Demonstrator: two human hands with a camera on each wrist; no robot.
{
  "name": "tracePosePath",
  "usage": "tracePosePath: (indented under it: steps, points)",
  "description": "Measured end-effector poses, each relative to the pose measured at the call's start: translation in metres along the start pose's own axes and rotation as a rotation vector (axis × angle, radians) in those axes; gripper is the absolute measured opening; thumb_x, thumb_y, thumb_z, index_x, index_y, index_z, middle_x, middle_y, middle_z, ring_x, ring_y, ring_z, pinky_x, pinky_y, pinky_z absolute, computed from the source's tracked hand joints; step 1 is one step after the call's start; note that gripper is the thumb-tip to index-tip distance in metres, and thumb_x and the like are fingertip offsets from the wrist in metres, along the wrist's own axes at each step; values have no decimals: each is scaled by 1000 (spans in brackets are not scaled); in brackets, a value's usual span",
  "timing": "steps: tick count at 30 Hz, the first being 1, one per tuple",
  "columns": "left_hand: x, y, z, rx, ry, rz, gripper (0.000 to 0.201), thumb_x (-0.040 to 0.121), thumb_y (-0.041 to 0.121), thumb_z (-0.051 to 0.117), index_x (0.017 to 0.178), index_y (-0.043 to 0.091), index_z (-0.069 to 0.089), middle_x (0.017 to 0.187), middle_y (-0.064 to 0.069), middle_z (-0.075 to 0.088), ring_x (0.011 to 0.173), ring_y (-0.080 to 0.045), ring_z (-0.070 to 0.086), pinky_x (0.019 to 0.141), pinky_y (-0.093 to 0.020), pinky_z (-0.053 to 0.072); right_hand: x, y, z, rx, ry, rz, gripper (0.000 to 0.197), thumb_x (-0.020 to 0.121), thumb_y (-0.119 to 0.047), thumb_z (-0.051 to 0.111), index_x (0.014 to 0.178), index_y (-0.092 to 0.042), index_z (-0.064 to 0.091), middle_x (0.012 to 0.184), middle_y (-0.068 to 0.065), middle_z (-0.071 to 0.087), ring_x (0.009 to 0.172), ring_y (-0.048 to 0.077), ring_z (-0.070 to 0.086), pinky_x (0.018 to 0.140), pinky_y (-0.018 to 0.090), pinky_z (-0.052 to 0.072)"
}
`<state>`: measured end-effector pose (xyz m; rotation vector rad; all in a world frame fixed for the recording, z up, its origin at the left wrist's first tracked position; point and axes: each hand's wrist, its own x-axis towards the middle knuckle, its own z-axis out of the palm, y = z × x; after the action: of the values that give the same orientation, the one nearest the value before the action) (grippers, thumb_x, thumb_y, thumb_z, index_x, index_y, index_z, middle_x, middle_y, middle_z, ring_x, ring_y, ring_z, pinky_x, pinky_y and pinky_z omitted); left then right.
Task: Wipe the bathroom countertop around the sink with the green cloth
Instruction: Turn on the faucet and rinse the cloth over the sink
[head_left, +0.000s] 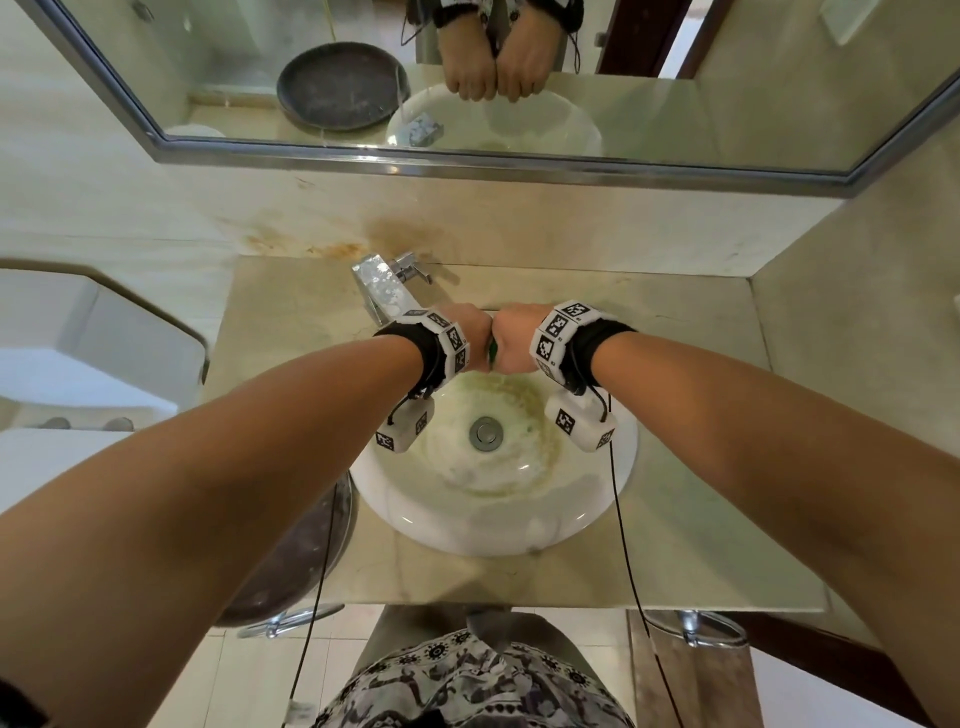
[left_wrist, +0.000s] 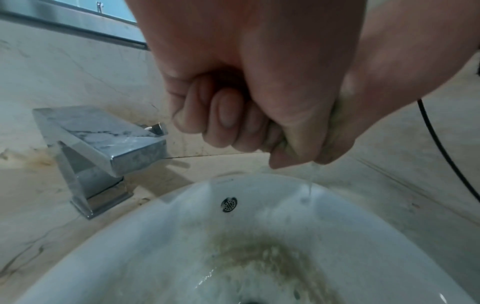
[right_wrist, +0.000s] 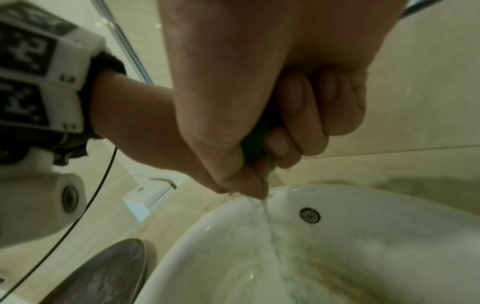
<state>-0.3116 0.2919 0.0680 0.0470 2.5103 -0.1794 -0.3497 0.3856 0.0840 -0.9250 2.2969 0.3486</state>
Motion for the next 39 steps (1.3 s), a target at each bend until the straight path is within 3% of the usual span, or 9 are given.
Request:
tracePosePath:
  steps: [2, 4, 6, 11, 16, 20, 26, 32, 39]
  points:
    - [-3, 1, -1, 15, 16, -13, 19, 87, 32, 57, 97, 19, 65, 76, 0, 61, 74, -26, 64, 75, -36, 57, 9, -1, 3, 47, -46, 16, 21, 75, -35, 69, 84, -16, 63, 68, -1, 62, 59, 22, 59, 59, 29, 53]
    - [-3, 3, 1, 14, 40, -22, 21, 90, 35, 55, 94, 18, 66, 77, 0, 61, 74, -25, 63, 71, -31, 54, 11, 1, 6, 121, -57, 6, 22, 78, -32, 68, 83, -12, 61, 64, 0, 58, 54, 20, 52, 50, 23, 45]
    - [-2, 3, 2, 19, 55, -20, 25, 91, 38, 54, 92, 18, 68, 76, 0, 58, 72, -24, 60, 65, -29, 48, 5, 3, 7, 248, -69, 0, 18, 80, -28, 64, 77, -11, 60, 66, 3, 55, 56, 21, 48, 49, 24, 37]
    - [-2, 6, 2, 58, 80, -4, 25, 91, 36, 53, 93, 18, 69, 78, 0, 58, 71, -23, 57, 63, -29, 45, 0, 6, 11, 420, -104, 45, 21, 68, -26, 67, 60, -15, 51, 60, 2, 48, 55, 22, 43, 52, 27, 35]
    - [-8, 9, 0, 144, 111, 74, 20, 92, 29, 53, 98, 18, 69, 89, -4, 64, 74, -26, 56, 64, -31, 45, -8, 9, 14, 556, -172, 67, 27, 70, -21, 67, 51, -17, 48, 42, -3, 42, 42, 17, 36, 45, 21, 30]
    - [-12, 11, 2, 187, 141, 128, 22, 94, 28, 50, 104, 20, 68, 97, -4, 67, 87, -28, 64, 64, -32, 46, -11, 7, 20, 615, -221, 77, 19, 69, -20, 66, 58, -17, 51, 55, 0, 46, 52, 19, 42, 51, 23, 37]
    - [-21, 12, 10, 251, 209, 172, 24, 97, 27, 45, 107, 22, 67, 102, -3, 69, 92, -28, 67, 69, -34, 50, -17, 3, 29, 712, -250, 75, 24, 64, -22, 66, 55, -21, 45, 54, -1, 41, 51, 18, 38, 57, 26, 38]
    - [-31, 12, 13, 253, 279, 152, 24, 98, 25, 44, 105, 22, 66, 97, -1, 69, 88, -27, 67, 66, -32, 49, -23, 4, 34, 859, -333, 22, 42, 73, -11, 60, 48, -21, 28, 48, -2, 24, 44, 14, 17, 50, 25, 15]
    - [-37, 16, 13, 262, 319, 150, 24, 98, 21, 42, 99, 20, 66, 95, -1, 70, 85, -27, 67, 62, -30, 44, -25, 5, 47, 995, -377, 5, 48, 75, -19, 62, 44, -23, 26, 46, -3, 21, 45, 14, 12, 55, 33, 8]
